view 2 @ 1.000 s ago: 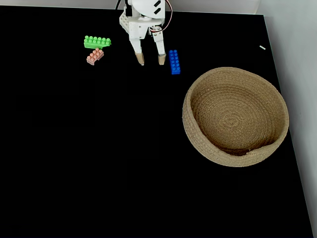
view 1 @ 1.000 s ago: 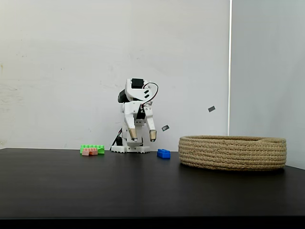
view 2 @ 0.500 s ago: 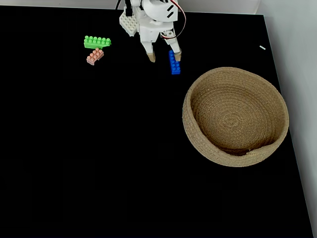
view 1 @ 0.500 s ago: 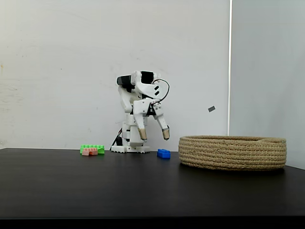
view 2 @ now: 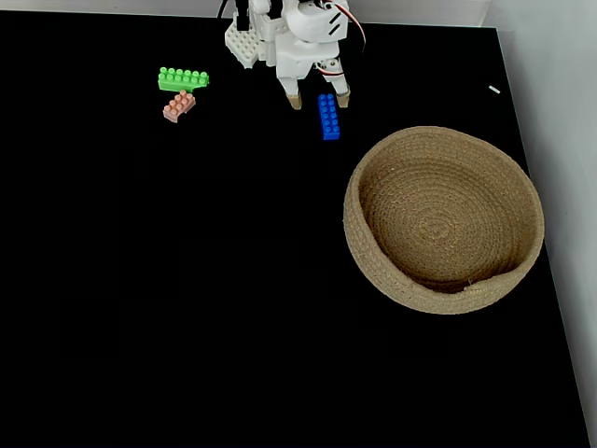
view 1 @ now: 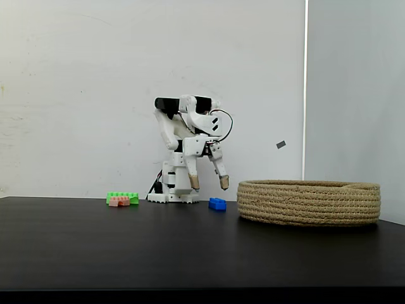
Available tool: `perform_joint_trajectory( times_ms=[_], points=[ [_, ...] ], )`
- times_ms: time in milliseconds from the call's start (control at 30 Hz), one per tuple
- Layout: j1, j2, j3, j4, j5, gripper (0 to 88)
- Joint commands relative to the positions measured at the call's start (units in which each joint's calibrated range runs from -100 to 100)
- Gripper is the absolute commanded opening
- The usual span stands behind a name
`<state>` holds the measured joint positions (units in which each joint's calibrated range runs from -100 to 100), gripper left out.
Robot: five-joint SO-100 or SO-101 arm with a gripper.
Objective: Place the lego blocks in the tray
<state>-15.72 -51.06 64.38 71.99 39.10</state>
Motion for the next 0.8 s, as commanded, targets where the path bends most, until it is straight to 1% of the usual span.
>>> perform_joint_trajectory(
  times_ms=[0, 767],
  points=[
    [-0.3, 1.6, -1.5, -0.3, -0.3, 25.2],
    [-2.3, 8.2, 1.7, -9.5, -0.3, 24.2]
  ],
)
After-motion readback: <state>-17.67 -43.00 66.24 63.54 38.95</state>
